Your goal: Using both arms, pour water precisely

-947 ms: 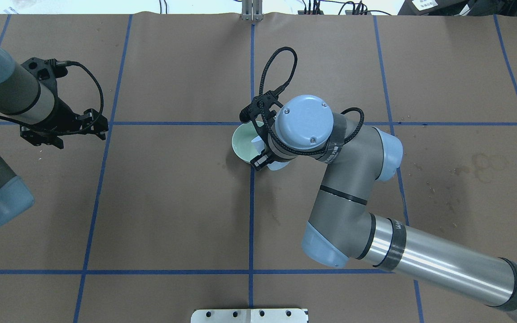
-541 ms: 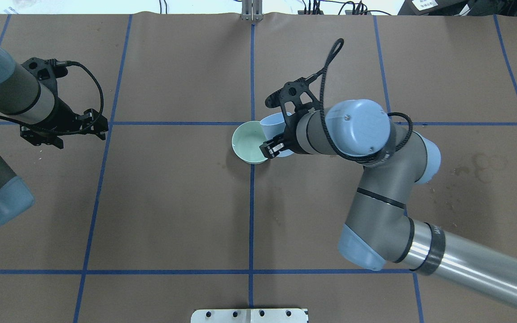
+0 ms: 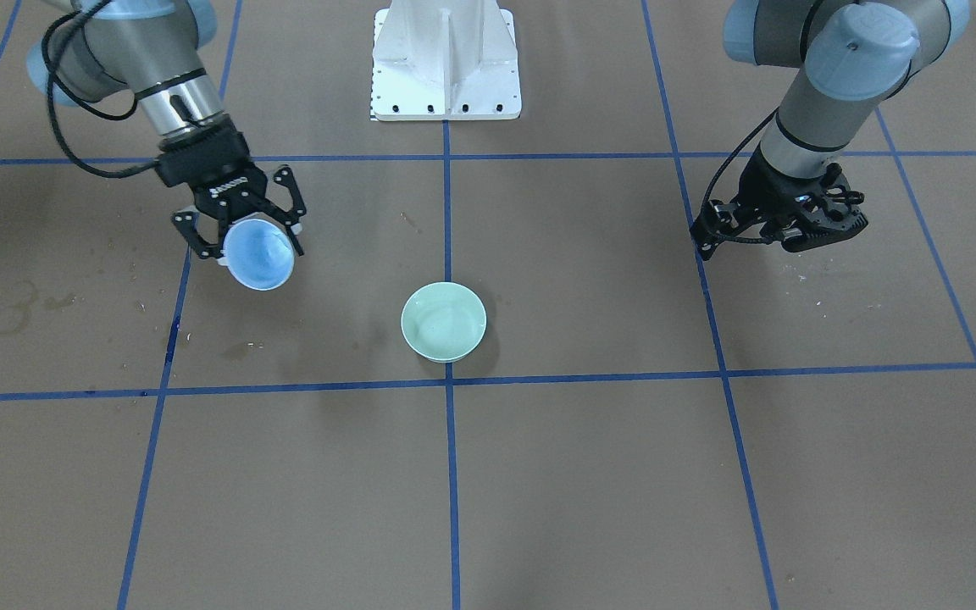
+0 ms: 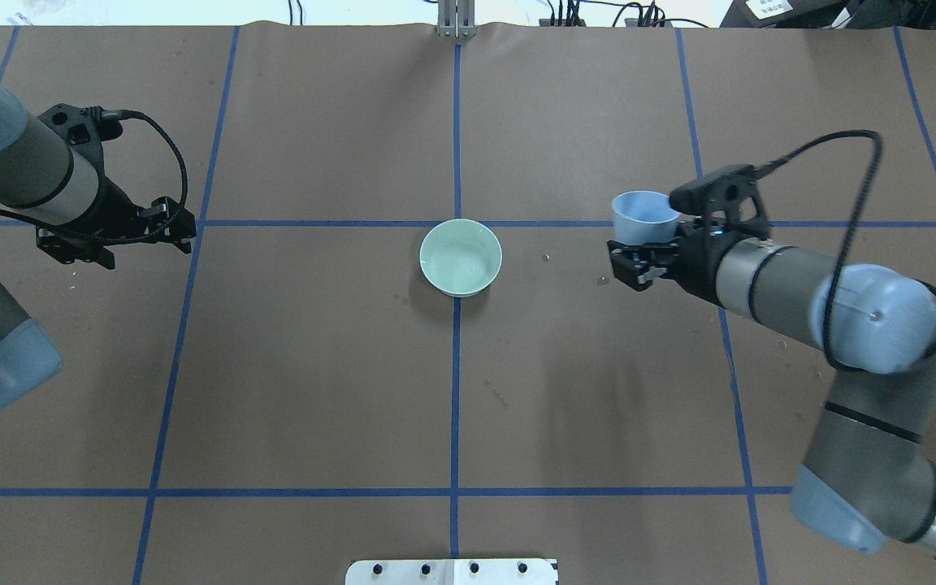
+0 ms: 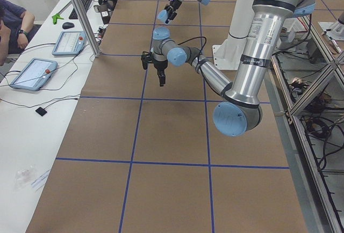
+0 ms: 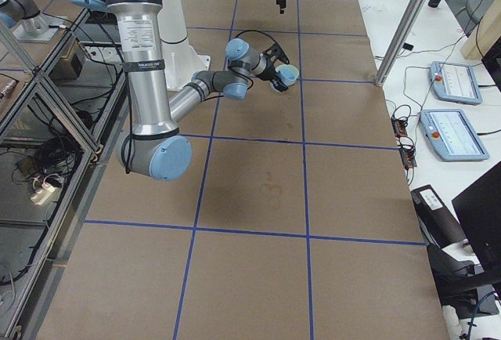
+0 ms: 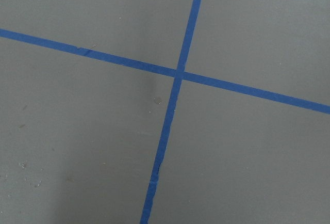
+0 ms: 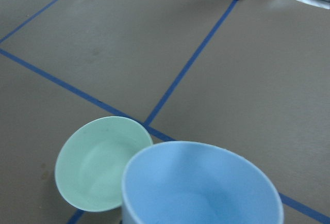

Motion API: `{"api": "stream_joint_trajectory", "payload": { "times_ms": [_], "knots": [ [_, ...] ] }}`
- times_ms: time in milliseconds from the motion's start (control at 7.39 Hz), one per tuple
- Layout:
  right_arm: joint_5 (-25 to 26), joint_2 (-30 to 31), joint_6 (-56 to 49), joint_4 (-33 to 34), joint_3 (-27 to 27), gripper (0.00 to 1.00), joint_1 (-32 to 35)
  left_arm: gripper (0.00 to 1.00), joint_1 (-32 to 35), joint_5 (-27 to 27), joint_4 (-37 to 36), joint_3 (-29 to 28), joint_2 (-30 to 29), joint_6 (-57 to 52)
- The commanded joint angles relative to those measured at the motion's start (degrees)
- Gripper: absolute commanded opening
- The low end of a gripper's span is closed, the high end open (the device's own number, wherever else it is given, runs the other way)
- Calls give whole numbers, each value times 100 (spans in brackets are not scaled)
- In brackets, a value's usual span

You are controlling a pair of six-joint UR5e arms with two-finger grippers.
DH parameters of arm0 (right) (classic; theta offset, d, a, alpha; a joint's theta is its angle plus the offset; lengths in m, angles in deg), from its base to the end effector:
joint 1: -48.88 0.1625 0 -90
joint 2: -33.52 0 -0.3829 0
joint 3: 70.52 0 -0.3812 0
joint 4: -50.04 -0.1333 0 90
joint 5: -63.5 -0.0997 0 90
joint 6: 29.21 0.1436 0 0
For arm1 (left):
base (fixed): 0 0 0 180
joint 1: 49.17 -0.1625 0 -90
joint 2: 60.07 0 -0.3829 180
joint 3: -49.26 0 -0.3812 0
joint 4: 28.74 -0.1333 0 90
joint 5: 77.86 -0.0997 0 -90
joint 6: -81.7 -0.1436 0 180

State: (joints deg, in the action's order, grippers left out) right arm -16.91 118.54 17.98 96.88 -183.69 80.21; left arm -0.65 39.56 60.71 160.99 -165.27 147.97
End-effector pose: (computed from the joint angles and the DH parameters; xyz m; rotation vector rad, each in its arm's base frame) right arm -0.3756 -0.4127 0.3150 0.8640 -0.9028 -0.0694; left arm 0.3213 -0.4648 0.3465 -0.0063 0.7770 -0.2589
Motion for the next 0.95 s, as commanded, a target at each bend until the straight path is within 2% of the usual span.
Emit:
{"api": "stream_joint_trajectory", "payload": {
  "times_ms": [0,271,406,541,676,812],
  "knots": [
    [490,1372,333,-735,-329,0,257,100,0,0,-7,6,0,0],
    [544,2374,528,-1184,-268,0,836,100,0,0,-7,24,0,0],
    [622,2527,850,-1212,-85,0,1092,100,0,0,-7,33,0,18],
    [1058,2511,1428,-1221,308,0,1112,100,0,0,-7,59,0,53],
    [1358,2502,1825,-1221,478,0,1095,100,0,-9,-7,68,0,53],
    [1466,2510,2273,-1221,610,0,1086,100,0,-18,-16,68,0,53]
  ]
}}
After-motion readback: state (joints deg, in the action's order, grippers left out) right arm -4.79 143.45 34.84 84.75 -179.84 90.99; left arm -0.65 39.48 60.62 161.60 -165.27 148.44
